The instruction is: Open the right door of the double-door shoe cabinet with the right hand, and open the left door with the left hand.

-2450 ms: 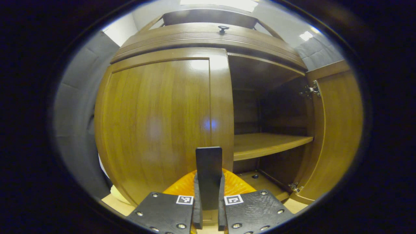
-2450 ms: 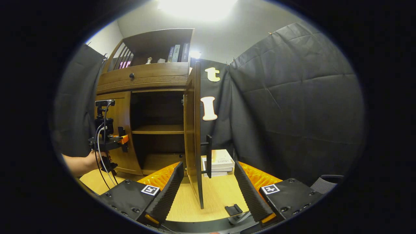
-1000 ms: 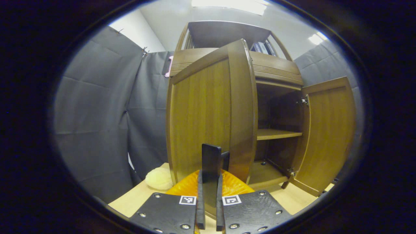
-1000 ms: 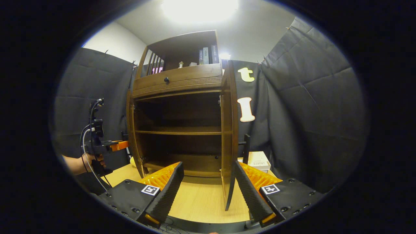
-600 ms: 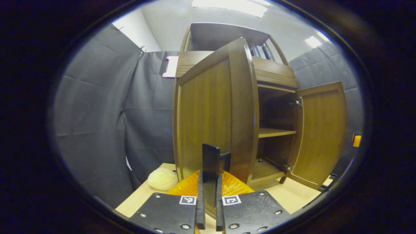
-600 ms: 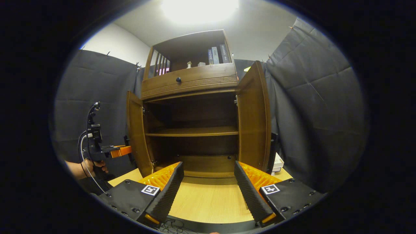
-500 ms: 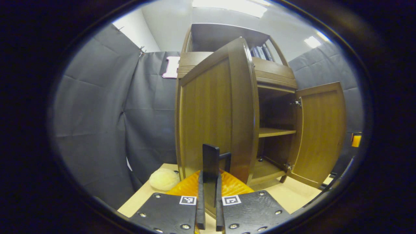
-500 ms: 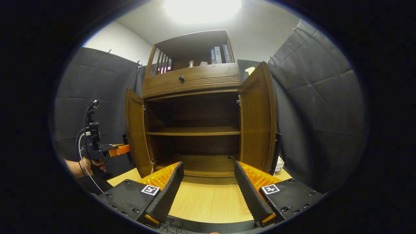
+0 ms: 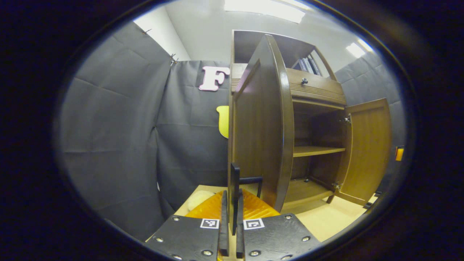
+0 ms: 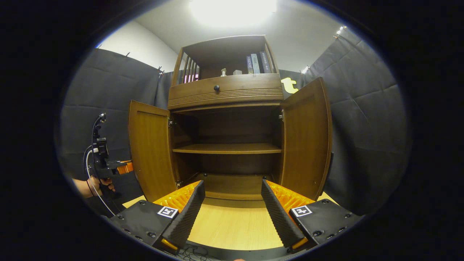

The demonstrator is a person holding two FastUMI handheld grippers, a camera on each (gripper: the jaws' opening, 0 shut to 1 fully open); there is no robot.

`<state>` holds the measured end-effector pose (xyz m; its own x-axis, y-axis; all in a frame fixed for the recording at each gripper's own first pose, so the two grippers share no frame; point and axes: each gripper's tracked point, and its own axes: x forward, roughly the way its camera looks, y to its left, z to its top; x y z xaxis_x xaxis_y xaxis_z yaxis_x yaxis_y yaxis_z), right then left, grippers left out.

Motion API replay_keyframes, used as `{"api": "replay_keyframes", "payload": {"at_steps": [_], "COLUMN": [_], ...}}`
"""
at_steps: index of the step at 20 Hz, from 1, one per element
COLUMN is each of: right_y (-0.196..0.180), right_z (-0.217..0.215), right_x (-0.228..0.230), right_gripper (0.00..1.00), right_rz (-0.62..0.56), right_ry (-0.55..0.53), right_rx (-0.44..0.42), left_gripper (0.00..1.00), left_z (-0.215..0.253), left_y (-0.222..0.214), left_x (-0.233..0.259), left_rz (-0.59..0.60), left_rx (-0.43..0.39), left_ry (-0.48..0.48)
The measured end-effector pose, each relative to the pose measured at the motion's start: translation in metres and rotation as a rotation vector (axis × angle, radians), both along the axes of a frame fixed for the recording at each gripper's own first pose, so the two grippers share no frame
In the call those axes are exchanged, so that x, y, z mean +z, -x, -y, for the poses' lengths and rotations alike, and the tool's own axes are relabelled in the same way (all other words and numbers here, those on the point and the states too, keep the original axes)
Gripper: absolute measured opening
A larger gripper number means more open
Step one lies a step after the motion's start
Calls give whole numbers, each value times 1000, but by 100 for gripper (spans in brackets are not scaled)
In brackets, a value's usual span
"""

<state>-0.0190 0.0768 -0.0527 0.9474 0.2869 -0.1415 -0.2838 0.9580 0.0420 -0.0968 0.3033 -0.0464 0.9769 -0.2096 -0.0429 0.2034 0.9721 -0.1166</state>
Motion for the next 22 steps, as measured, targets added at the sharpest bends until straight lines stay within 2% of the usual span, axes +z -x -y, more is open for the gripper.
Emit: {"api": "replay_keyframes", "payload": {"at_steps": [7,11,15,22], "right_y": [-2,-4,-9,-4], "right_z": [-34,-45,-44,-11], "right_x": [4,8,16,40], "right_gripper": [98,98,98,98], "right_rz": [14,21,46,91], "right_ry": [8,9,0,21], "right_rx": [13,9,-9,-51], "left_gripper": [8,8,8,10], "left_z": [-34,-63,-74,-58], "left_y": [4,19,37,98], "left_x": [-7,-13,-17,25], "left_rz": [6,8,-3,14], "left_rx": [-16,5,4,25], "left_ry": [-5,-9,10,-7]}}
